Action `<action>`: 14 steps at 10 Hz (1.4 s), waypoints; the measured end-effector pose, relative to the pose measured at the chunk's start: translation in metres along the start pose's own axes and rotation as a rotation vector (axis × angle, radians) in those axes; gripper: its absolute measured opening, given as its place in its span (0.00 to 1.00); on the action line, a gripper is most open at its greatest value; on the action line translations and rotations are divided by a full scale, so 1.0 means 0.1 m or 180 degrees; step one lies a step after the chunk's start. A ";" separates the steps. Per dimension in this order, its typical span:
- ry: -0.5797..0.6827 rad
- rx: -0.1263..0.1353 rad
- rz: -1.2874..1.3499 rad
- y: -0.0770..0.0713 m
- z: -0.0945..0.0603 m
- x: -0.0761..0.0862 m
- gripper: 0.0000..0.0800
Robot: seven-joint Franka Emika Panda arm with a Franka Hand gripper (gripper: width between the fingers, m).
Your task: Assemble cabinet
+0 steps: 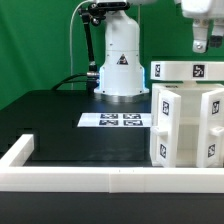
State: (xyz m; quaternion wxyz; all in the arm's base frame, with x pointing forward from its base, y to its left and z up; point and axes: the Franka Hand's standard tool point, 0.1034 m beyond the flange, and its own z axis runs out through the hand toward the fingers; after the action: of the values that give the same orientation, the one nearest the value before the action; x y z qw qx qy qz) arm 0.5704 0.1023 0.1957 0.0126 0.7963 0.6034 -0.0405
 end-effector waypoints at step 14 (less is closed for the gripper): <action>0.0012 0.0100 -0.1311 -0.16 0.28 -0.34 1.00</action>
Offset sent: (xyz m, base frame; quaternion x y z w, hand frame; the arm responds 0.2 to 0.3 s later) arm 0.0000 0.0000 0.0000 0.0000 0.0000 -0.1938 0.9810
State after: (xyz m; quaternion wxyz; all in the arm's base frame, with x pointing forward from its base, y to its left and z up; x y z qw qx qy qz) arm 0.5447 0.0715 0.1707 -0.0095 0.6563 0.7528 -0.0501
